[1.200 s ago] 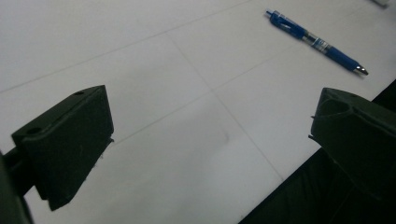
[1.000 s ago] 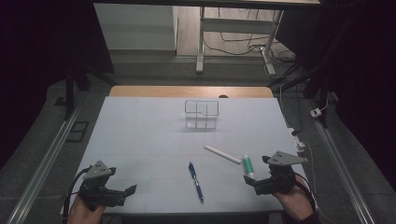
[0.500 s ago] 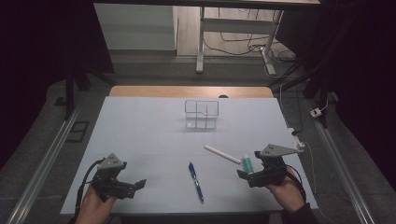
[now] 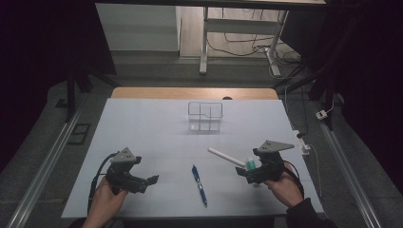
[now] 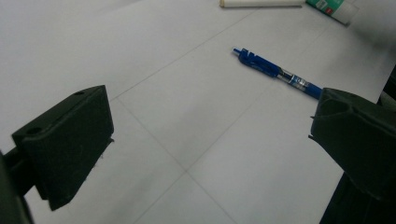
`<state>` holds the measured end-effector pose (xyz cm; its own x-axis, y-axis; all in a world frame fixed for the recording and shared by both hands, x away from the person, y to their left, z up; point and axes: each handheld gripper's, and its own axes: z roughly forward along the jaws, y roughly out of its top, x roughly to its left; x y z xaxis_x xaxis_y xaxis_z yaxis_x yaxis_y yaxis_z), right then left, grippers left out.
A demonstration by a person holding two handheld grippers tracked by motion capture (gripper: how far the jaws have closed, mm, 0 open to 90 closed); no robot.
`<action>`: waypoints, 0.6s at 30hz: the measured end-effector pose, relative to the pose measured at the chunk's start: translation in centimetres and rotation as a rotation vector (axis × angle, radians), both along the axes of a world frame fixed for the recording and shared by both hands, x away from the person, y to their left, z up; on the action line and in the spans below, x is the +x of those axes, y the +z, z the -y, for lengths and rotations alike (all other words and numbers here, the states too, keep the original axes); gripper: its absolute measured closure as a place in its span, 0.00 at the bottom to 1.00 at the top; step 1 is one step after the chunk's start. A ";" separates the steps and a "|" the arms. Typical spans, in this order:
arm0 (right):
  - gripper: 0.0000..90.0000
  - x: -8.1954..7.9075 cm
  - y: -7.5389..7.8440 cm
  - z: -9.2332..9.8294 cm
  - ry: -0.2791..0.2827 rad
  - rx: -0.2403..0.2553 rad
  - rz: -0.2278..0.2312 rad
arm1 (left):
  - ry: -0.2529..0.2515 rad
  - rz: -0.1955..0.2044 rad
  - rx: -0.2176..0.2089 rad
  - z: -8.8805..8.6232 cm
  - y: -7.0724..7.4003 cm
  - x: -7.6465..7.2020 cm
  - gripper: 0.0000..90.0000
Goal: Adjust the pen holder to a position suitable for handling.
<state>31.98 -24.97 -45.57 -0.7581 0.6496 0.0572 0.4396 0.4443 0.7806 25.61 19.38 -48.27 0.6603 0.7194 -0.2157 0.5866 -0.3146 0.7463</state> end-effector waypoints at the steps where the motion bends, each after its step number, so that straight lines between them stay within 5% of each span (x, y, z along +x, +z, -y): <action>1: 0.00 0.0 0.0 0.0 0.000 0.000 0.000 | -0.003 0.002 0.000 0.2 0.0 0.3 0.00; 8: 0.00 1.3 0.0 -0.8 0.006 -0.005 -0.007 | -0.023 -0.002 -0.012 1.0 -0.1 1.7 0.00; 18: 0.00 3.5 -0.1 -1.8 -0.014 -0.023 -0.021 | -0.039 0.007 0.024 2.6 0.0 4.1 0.00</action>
